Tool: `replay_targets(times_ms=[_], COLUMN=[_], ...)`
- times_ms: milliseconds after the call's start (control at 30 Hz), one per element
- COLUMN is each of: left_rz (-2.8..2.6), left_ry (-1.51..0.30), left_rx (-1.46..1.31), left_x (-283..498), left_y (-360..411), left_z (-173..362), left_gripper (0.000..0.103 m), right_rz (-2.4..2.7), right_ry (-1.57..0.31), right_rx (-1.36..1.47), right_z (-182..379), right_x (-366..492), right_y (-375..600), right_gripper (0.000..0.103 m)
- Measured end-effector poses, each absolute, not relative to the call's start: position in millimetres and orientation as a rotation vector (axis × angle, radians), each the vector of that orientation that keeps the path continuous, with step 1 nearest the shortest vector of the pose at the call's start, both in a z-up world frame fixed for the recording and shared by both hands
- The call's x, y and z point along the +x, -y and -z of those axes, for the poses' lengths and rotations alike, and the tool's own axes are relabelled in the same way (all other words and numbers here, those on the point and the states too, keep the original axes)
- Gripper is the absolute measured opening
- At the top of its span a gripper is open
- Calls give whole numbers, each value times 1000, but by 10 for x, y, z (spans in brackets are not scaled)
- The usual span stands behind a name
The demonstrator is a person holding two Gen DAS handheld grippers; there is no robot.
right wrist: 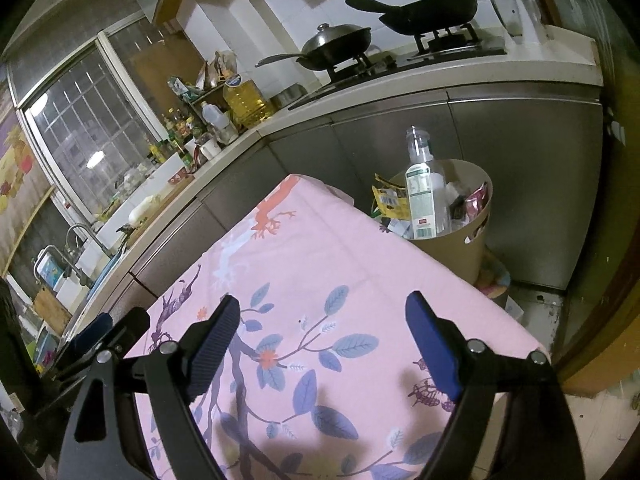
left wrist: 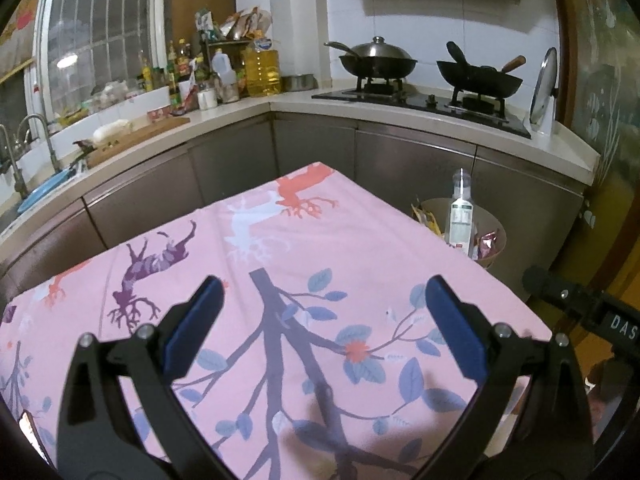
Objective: Collect trash
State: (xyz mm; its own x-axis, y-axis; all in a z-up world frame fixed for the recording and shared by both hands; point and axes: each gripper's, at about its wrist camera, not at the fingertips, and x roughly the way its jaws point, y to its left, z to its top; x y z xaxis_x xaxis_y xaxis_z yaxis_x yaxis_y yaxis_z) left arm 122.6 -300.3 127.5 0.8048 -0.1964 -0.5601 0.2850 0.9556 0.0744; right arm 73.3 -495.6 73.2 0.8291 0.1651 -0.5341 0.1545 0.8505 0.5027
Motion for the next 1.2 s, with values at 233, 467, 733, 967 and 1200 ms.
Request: replay_targets(times_ms=[233,467,733,967,1200], left_rz=[273,254,221,218,229], left_ry=[-645,-672,-689,-679,-664], left_rx=[162,175,204,210,191], left_x=[1321,1369,1404,1406,1390], left_y=[3051,3086,3127,3142,3119], left_z=[-1161,-1093,-1051,-1075,-1124], left_gripper=[97,97,97,97,97], right_rz=[-1,-1,-6,-6,-8], right_ry=[-615,-631,-642,-640,-637], right_rx=[588,608,625,625,625], right_z=[-667,-606,-567,-563,-581], right_x=[749,771,776,780,782], right_y=[4997,5041,5054,5052,5061], right_gripper=[82,82,82,82,82])
